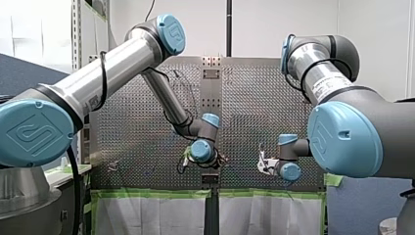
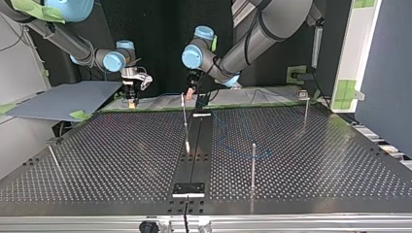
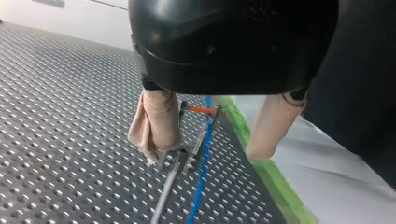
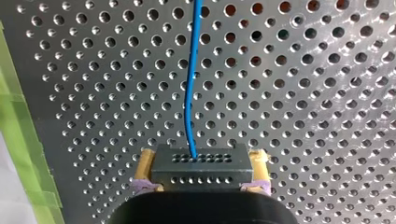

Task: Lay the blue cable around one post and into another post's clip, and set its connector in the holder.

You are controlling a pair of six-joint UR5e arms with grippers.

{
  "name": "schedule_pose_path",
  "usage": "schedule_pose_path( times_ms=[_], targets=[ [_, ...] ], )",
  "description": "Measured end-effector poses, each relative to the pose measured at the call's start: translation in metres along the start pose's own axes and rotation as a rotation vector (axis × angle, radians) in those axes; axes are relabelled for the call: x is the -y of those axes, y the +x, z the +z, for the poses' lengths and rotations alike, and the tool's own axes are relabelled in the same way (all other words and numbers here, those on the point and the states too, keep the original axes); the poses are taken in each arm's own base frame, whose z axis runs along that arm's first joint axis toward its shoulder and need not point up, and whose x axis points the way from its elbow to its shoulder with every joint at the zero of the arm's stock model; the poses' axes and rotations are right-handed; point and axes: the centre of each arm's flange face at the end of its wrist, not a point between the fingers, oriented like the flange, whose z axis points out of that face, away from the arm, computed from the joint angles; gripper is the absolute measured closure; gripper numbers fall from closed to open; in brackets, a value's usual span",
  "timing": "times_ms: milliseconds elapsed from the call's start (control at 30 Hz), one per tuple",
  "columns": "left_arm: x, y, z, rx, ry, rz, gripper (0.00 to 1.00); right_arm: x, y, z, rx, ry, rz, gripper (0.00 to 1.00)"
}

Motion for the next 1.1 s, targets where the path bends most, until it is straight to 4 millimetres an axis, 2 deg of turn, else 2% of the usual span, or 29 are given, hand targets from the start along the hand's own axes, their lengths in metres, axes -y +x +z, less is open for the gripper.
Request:
schedule_pose_path(
  times_ms=[200, 567, 1100],
  targets=[
    [0.005, 0.000, -0.009, -0.044, 0.020, 0.025, 0.00, 0.000, 0.000, 0.000, 0.003, -0.001, 0.000, 1.00],
    [0.029, -0.038, -0.027, 0.026, 0.142, 0.002, 0.00, 0.000, 0.000, 0.000, 0.003, 0.000, 0.002, 1.00],
    [0.035, -0.040, -0.032, 0.028, 0.143, -0.061, 0.00, 0.000, -0.001, 0.000, 0.004, -0.001, 0.002, 1.00]
  ],
)
